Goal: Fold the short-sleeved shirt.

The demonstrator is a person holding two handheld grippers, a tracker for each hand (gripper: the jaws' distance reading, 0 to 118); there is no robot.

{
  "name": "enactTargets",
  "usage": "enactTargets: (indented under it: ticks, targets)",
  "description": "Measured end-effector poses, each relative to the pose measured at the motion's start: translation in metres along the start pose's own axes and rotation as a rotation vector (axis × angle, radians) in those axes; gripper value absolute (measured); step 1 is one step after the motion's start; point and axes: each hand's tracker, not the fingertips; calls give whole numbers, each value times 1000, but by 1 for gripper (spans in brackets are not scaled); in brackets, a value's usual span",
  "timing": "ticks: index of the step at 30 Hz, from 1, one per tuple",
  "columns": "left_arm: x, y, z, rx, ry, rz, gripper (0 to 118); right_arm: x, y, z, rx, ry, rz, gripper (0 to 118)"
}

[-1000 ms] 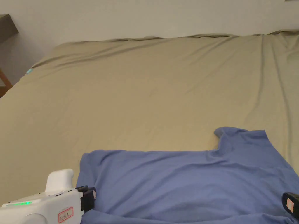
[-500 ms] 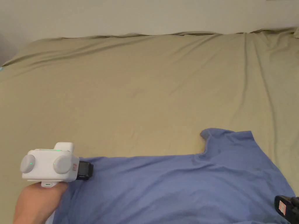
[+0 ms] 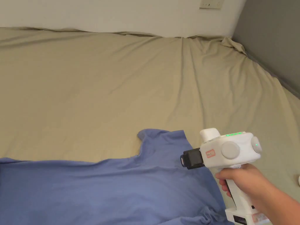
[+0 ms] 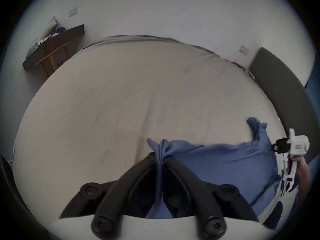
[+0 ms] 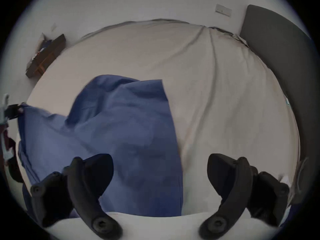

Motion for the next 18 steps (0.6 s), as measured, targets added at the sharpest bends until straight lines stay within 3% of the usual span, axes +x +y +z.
enactTargets:
  ticks: [1, 2, 3, 4, 6, 11, 15, 18]
  targets:
    - [-1, 1, 5, 5, -2, -3, 3, -1, 6, -3, -25, 10, -22, 101]
    - [2, 4, 9, 10, -6, -7, 3, -2, 8, -8, -54, 17, -34, 62]
    - [1, 5, 11, 12, -10, -6, 3, -5, 11, -13, -89, -15, -34, 31]
    - [-1, 6, 13, 12, -11, -3, 3, -9, 11, -12, -81, -54, -19, 28]
    - [-5, 8, 11, 7, -16, 6, 3, -15, 13, 2, -52, -24, 4, 4]
    - [-15, 9, 23, 29, -90, 62, 3, -15, 9, 68, 119, 165, -11, 4]
    - [-31, 3, 48, 48, -161, 97, 3, -13, -12, 145, 188, 262, 59, 4]
    - [-41, -6, 70, 54, -170, 82, 3, -17, -40, 190, 159, 218, 147, 4]
